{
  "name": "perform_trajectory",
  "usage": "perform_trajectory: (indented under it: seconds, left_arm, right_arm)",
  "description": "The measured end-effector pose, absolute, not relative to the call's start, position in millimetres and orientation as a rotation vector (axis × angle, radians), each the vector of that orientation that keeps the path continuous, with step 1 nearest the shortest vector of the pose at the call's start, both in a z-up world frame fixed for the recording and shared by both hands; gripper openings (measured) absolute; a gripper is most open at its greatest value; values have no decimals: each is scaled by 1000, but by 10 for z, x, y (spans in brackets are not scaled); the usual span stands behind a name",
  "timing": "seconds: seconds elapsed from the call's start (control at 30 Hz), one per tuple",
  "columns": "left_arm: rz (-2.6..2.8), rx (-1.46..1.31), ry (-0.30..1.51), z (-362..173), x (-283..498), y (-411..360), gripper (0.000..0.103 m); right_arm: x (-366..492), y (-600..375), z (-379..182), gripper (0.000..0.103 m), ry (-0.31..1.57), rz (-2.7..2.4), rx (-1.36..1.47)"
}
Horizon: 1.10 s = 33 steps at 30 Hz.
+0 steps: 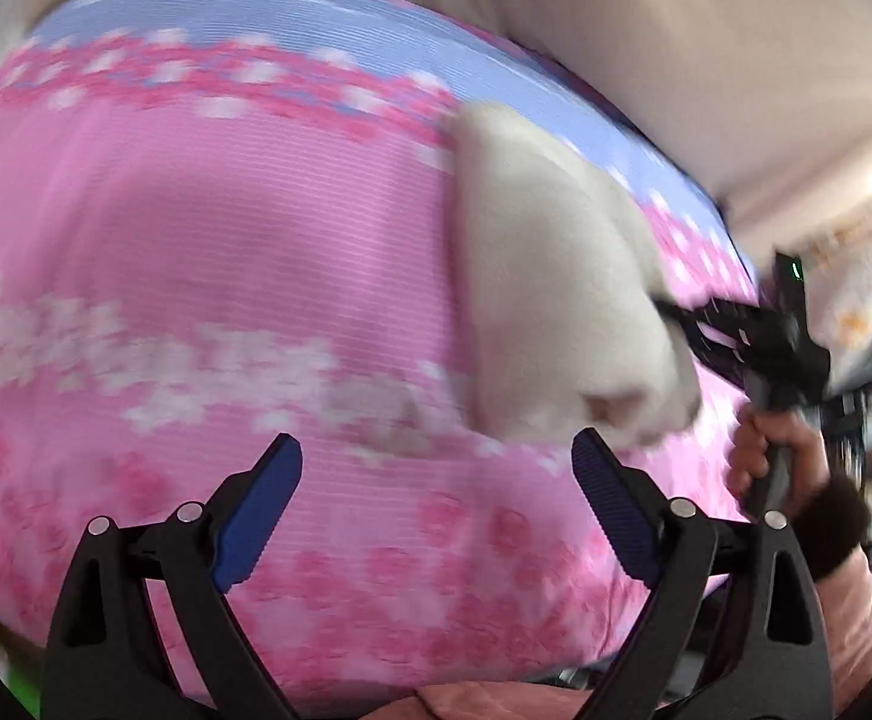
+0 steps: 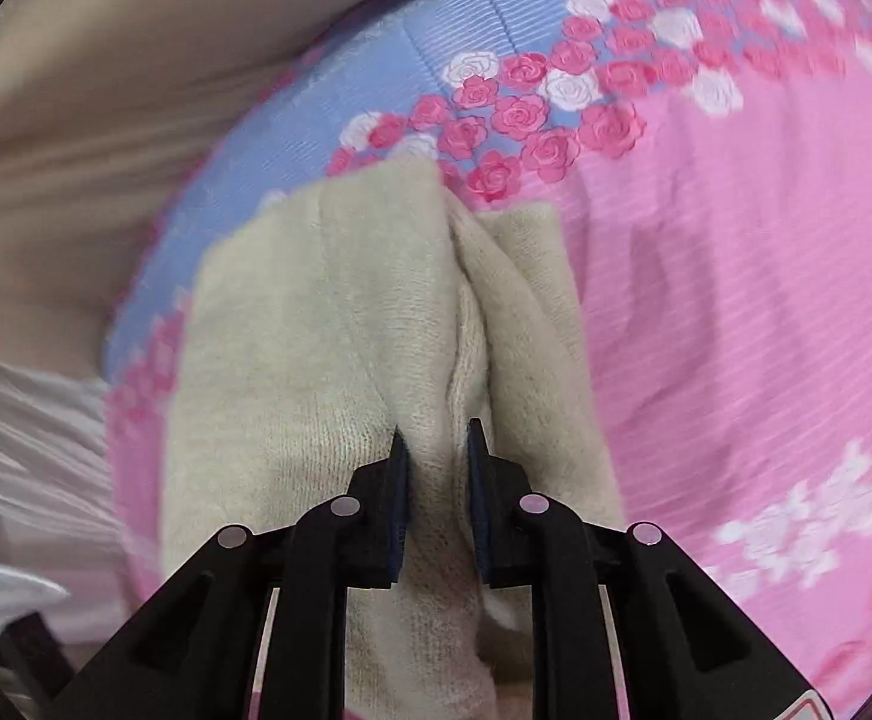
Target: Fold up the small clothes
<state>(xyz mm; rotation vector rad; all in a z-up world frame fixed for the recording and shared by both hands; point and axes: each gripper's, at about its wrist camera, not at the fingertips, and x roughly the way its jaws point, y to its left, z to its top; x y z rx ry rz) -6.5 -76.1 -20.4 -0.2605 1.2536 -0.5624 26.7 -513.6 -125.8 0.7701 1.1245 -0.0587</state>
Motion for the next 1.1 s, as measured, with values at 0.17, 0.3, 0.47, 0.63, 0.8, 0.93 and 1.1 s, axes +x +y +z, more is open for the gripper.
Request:
perform_trajectory:
  seconds: [0.17, 0.3, 0.47, 0.63, 0.8, 0.93, 1.1]
  left_arm:
    - [-705, -52, 1194, -286, -116, -1531, 91]
    - [-630, 89, 1192, -513, -14, -1814, 34]
    - [-621, -142, 1253, -613, 171, -1468, 23]
    - [-555, -134, 1268, -765, 140, -1484, 23]
    - [-613, -101, 1249, -596, 46, -1370, 28]
    - [-691, -159, 1125, -84, -74, -1259, 43]
    - [-739, -167, 1089, -12, 26, -1494, 64]
  right_arm:
    - [257, -5160, -1030, 16, 1075, -4, 785]
    - [70, -5210, -642, 15, 974, 18, 798]
    - [-88, -5313, -795, 15, 1020, -64, 701]
    - [-217, -5432, -1275, 24, 1036, -113, 802]
    - [-536, -5353, -754, 38, 922, -248, 668]
    - [-599, -4858, -510, 37, 929, -136, 519]
    - [-603, -4327, -702, 34, 998, -90, 446]
